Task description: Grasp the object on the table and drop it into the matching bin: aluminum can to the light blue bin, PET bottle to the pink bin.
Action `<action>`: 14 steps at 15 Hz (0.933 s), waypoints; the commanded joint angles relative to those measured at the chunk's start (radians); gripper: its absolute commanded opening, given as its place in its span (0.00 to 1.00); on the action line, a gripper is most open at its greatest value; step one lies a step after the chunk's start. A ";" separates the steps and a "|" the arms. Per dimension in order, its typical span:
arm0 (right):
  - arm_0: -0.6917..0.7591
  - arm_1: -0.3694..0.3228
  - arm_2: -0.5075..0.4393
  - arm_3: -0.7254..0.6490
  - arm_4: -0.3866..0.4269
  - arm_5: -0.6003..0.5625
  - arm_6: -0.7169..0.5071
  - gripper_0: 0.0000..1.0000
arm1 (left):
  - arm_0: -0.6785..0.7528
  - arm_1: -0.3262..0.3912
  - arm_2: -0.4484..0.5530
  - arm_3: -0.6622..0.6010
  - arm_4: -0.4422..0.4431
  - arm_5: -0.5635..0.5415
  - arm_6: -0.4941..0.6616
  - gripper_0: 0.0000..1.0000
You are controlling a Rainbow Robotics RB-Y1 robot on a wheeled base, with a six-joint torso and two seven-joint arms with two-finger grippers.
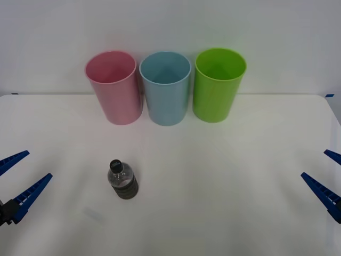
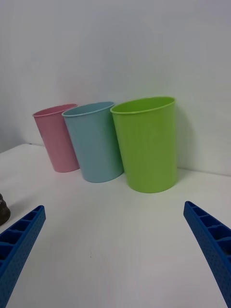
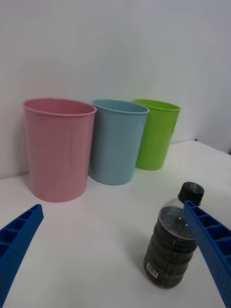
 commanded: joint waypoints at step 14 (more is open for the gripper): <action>0.000 0.000 0.000 0.000 0.000 0.000 0.000 1.00 | 0.067 -0.021 -0.108 0.018 -0.039 -0.005 -0.127 1.00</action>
